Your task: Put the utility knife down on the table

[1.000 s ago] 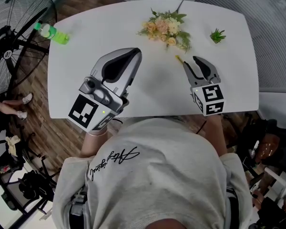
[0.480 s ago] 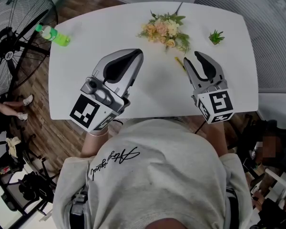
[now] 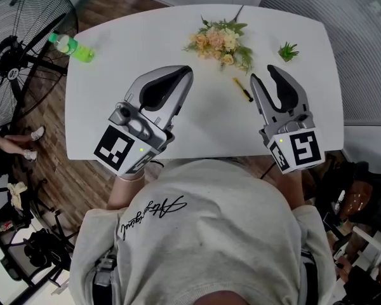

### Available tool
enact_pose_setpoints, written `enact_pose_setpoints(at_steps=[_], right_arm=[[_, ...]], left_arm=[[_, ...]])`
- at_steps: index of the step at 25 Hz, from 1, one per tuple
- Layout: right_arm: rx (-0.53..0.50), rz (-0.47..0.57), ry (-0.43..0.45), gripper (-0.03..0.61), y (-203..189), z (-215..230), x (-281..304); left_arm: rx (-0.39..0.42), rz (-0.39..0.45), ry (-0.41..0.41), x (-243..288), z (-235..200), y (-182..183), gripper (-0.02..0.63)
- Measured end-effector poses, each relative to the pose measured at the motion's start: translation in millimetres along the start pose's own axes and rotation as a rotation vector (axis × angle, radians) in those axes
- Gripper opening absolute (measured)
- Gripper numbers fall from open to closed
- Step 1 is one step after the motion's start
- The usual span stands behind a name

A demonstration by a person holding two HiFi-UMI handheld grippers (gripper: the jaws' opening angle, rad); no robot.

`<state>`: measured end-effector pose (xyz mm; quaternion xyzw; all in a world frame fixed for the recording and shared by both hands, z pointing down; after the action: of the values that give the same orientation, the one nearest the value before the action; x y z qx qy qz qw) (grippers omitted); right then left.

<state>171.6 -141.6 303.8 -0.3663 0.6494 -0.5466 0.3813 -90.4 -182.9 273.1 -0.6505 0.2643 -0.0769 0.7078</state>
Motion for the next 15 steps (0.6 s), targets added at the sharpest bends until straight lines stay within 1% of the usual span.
enact_pose_setpoints(at_steps=[4, 9, 15], right_arm=[[0.006, 0.040, 0.000, 0.158, 11, 1, -2], [0.018, 0.089, 0.001, 0.145, 23, 1, -6], [0.013, 0.126, 0.012, 0.140, 35, 1, -10]], left_arm=[[0.003, -0.003, -0.002, 0, 0, 1, 0.000], [0.004, -0.003, -0.006, 0, 1, 1, 0.000], [0.006, -0.001, -0.007, 1, 0, 2, 0.000]])
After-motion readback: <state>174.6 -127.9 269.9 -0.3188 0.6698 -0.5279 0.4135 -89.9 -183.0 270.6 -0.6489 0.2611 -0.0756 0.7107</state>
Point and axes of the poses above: the fingertips, and each gripper's own axes: x forward along the fingers, z to its right, y out of its top, the point moved 10 cm from there along -x, backward along the fingers, and after that the axes turned 10 degrees about z, right-handed, at the moved point
